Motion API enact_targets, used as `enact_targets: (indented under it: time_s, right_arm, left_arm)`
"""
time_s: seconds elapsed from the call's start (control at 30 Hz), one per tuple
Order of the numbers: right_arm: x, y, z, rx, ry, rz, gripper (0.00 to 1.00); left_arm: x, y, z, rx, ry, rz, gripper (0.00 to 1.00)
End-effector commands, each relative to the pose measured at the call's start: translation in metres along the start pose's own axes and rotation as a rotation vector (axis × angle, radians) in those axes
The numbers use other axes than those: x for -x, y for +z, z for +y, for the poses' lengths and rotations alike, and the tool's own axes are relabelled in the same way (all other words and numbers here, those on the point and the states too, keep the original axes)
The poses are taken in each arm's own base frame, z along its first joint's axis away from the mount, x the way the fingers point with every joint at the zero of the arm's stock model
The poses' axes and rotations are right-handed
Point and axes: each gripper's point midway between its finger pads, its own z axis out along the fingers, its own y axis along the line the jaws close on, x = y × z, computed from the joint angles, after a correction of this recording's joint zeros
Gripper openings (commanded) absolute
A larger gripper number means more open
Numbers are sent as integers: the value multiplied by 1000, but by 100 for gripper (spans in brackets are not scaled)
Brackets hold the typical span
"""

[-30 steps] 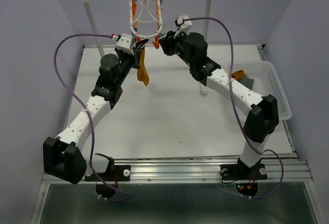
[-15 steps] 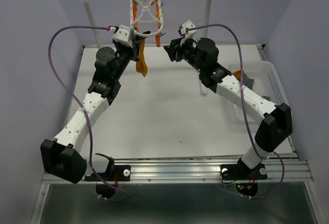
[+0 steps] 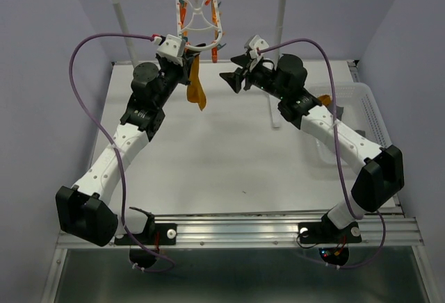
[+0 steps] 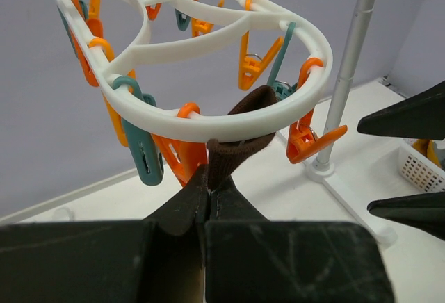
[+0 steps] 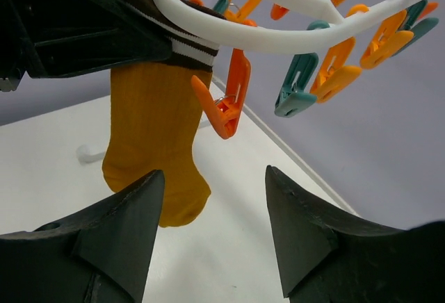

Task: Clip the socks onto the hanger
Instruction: Open the clamp at the hanger.

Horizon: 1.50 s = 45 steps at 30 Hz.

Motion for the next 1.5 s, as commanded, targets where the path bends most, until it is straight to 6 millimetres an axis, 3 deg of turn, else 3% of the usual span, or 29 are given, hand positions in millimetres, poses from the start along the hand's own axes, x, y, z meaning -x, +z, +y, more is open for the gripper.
enact_targets:
  time_s: [0.0,0.13,0.37,0.6,1.47]
  right_arm:
    - [38,1,5,105,-38,-140,67]
    - [42,5,-1,151,-63,-187,71]
    - [52,12,6,297,-50,-262,75]
    - [55,17,5,330,-67,-318,79]
    - [60,42,2,388,-19,-349,79]
  left_arm:
    - [41,1,-2,-7,22,-104,0]
    - [43,0,-2,-7,18,-108,0]
    - [45,-2,-3,-8,22,-113,0]
    - [46,-3,-4,-11,23,-114,0]
    - [47,-4,-5,-22,33,-118,0]
